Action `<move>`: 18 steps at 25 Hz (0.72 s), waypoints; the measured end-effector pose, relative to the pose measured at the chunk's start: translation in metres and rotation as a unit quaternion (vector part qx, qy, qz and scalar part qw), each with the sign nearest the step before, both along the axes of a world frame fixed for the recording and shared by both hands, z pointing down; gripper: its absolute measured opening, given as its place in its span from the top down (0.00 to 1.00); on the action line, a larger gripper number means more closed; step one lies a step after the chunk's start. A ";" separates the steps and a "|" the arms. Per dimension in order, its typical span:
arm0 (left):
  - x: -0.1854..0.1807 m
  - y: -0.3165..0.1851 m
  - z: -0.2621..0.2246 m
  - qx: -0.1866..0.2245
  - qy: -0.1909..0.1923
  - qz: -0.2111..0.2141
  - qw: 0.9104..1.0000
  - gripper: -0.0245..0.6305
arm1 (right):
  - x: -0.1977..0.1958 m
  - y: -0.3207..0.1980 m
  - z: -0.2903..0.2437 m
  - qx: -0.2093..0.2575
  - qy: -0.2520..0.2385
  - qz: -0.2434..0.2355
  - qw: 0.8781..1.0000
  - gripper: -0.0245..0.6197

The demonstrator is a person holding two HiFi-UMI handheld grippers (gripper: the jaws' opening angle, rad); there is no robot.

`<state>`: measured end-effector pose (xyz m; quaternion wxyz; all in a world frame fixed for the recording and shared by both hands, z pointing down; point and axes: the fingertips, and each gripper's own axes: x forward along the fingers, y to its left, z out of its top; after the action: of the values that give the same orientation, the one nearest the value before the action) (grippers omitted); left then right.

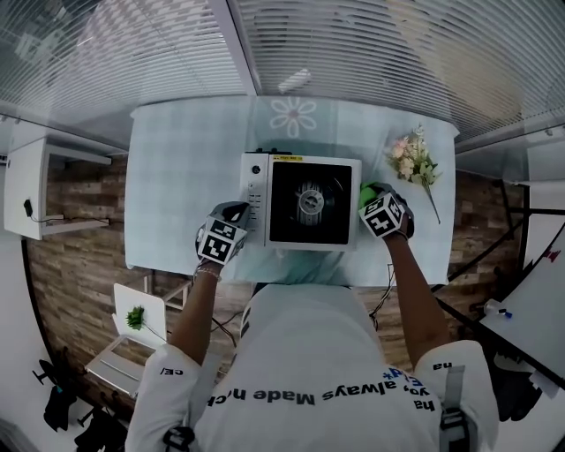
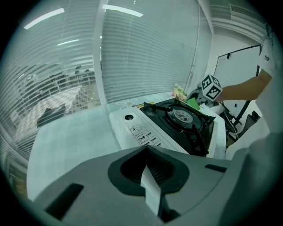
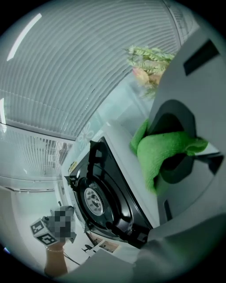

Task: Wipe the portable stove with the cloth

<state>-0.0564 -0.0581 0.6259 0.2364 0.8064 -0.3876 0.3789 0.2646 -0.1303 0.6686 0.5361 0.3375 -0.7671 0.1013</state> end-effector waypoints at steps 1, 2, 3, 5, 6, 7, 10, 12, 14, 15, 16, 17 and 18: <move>0.000 0.000 0.000 0.000 0.002 -0.001 1.000 0.95 | 0.000 -0.006 0.000 0.002 0.001 0.001 1.000 0.92; 0.000 0.000 0.000 0.001 0.004 -0.003 1.000 0.95 | 0.000 -0.013 0.000 0.004 0.002 0.003 1.000 0.92; 0.000 0.000 0.000 0.001 0.007 -0.004 1.000 0.95 | 0.000 -0.019 0.000 0.006 0.003 0.004 1.000 0.92; 0.000 -0.001 -0.001 0.000 0.013 -0.005 1.000 0.95 | 0.000 -0.030 -0.001 0.011 0.003 0.006 1.000 0.92; 0.000 -0.001 -0.001 -0.001 0.016 -0.005 1.000 0.95 | 0.001 -0.035 -0.002 0.014 0.003 0.007 1.000 0.92; 0.000 0.000 -0.001 -0.002 0.018 -0.004 1.000 0.95 | 0.001 -0.041 -0.002 0.017 0.003 0.008 1.000 0.92; 0.001 -0.001 0.000 -0.006 0.020 0.002 1.000 0.94 | 0.002 -0.057 -0.002 0.027 0.004 0.009 1.000 0.92; 0.002 -0.001 0.001 -0.006 0.026 0.002 1.000 0.94 | 0.002 -0.066 -0.002 0.028 0.003 0.012 1.000 0.92; 0.002 0.000 0.001 -0.009 0.034 0.000 0.999 0.95 | 0.002 -0.073 -0.003 0.028 0.001 0.015 1.000 0.92; 0.002 0.000 0.000 -0.010 0.038 -0.001 0.999 0.95 | 0.002 -0.076 -0.004 0.029 0.002 0.016 0.999 0.92; 0.001 0.001 0.000 -0.011 0.042 -0.003 0.999 0.94 | 0.001 -0.079 -0.005 0.031 0.003 0.016 0.999 0.92; 0.001 0.001 0.000 -0.011 0.047 -0.004 0.999 0.95 | 0.001 -0.082 -0.006 0.032 0.005 0.016 0.999 0.92; 0.000 0.000 0.000 -0.012 0.051 -0.006 0.999 0.95 | 0.001 -0.085 -0.006 0.034 0.005 0.016 0.999 0.92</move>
<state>-0.0560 -0.0577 0.6258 0.2676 0.8196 -0.3753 0.3404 0.2651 -0.2155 0.6622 0.5266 0.3687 -0.7616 0.0822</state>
